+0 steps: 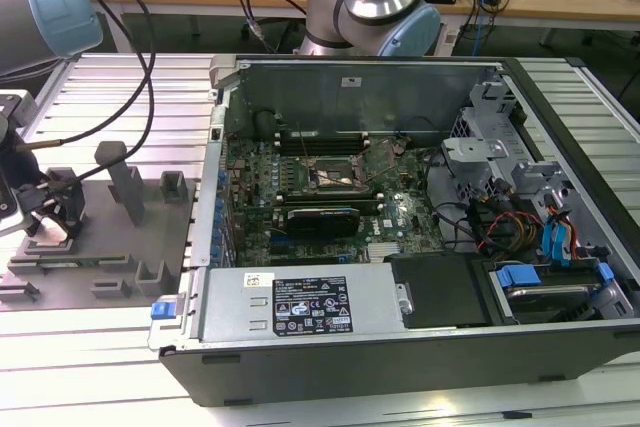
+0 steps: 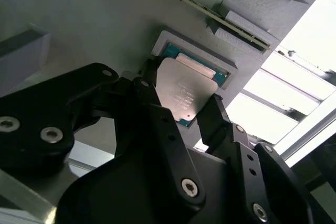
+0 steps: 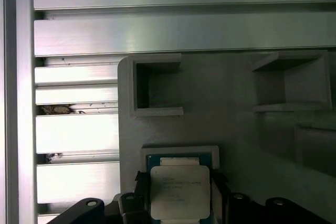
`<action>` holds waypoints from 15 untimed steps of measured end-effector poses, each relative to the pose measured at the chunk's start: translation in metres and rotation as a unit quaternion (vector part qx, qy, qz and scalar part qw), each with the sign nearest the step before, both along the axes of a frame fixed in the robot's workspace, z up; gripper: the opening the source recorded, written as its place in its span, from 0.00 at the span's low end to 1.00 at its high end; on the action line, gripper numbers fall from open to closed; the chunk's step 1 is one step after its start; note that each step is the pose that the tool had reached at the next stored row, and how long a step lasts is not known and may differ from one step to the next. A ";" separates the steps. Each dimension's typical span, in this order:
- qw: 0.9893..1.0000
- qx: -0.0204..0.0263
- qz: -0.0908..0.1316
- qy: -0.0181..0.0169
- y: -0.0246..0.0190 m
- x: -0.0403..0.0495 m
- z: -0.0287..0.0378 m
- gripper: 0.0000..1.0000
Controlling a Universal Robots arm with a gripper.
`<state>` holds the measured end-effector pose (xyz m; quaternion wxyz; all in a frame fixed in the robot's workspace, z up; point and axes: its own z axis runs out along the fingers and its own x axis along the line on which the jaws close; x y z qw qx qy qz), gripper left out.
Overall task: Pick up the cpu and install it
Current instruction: 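Pick up the cpu and move it towards the insertion slot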
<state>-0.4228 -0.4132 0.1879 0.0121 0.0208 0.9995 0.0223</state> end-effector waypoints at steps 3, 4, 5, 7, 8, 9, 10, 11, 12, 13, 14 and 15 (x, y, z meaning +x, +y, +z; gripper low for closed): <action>1.000 0.000 0.000 0.000 0.0000 0.0000 0.0004 0.55; 1.000 0.000 0.000 0.000 0.0000 -0.0001 0.0016 0.55; 1.000 0.000 0.000 0.000 0.0000 0.0000 0.0027 0.55; 1.000 0.000 0.000 0.000 0.0000 0.0000 0.0049 0.55; 1.000 0.000 0.000 0.000 0.0000 0.0000 0.0062 0.55; 1.000 0.000 0.000 0.000 0.0000 0.0000 0.0086 0.55; 1.000 0.000 0.000 0.000 0.0000 0.0000 0.0101 0.55; 1.000 0.000 0.000 0.000 0.0001 0.0000 0.0127 0.55; 1.000 -0.001 0.000 0.000 0.0002 0.0000 0.0152 0.55; 1.000 -0.001 0.000 0.000 0.0002 0.0000 0.0178 0.55; 1.000 -0.001 0.000 0.000 0.0004 0.0000 0.0212 0.55; 1.000 -0.001 0.000 0.000 0.0004 0.0000 0.0245 0.55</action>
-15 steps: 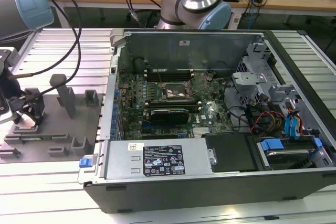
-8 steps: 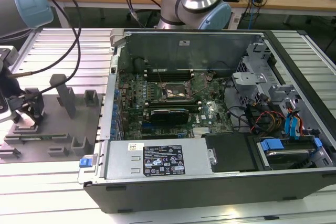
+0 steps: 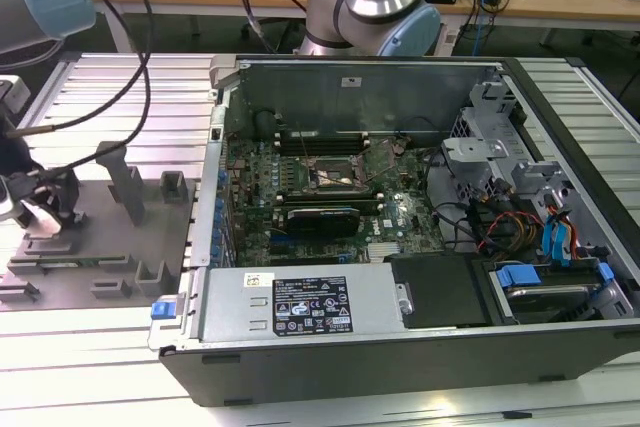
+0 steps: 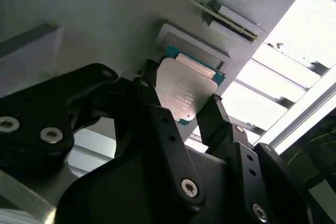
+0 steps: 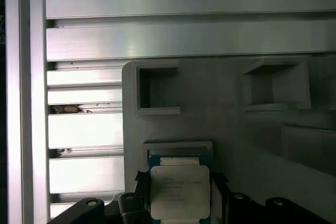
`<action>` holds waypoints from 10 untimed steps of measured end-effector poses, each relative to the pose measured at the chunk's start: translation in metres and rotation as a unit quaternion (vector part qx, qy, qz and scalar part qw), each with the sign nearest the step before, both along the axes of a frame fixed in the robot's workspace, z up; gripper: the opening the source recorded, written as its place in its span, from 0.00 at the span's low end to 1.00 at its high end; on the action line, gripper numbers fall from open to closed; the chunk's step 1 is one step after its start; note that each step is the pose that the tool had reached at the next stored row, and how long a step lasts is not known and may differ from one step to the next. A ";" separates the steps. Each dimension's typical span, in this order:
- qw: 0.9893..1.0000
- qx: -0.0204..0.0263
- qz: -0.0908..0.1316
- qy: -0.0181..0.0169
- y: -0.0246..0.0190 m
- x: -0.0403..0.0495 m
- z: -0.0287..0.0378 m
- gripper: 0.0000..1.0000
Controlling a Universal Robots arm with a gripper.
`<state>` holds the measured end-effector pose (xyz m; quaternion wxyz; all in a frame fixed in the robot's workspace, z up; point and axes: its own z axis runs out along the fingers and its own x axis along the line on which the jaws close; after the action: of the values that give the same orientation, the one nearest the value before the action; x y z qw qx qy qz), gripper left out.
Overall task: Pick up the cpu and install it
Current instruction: 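Pick up the cpu and move it towards the insertion slot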
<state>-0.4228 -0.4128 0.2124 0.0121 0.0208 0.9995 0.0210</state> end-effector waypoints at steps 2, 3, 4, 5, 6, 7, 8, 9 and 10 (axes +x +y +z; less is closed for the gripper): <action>1.000 -0.001 0.000 0.000 0.0003 0.0000 0.0074 0.55; 1.000 -0.001 0.000 0.000 0.0003 0.0000 0.0102 0.55; 1.000 -0.001 0.000 0.000 0.0004 0.0000 0.0126 0.55; 1.000 -0.001 0.000 0.000 0.0005 0.0000 0.0157 0.55; 1.000 -0.002 0.000 0.000 0.0006 0.0000 0.0196 0.55; 1.000 -0.002 0.000 0.000 0.0007 0.0000 0.0218 0.55; 1.000 -0.003 0.000 0.000 0.0009 0.0000 0.0245 0.55; 1.000 -0.003 0.000 0.000 0.0010 0.0000 0.0275 0.55; 1.000 -0.003 0.000 0.000 0.0010 0.0000 0.0300 0.55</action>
<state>-0.4228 -0.4118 0.2423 0.0122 0.0208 0.9996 0.0176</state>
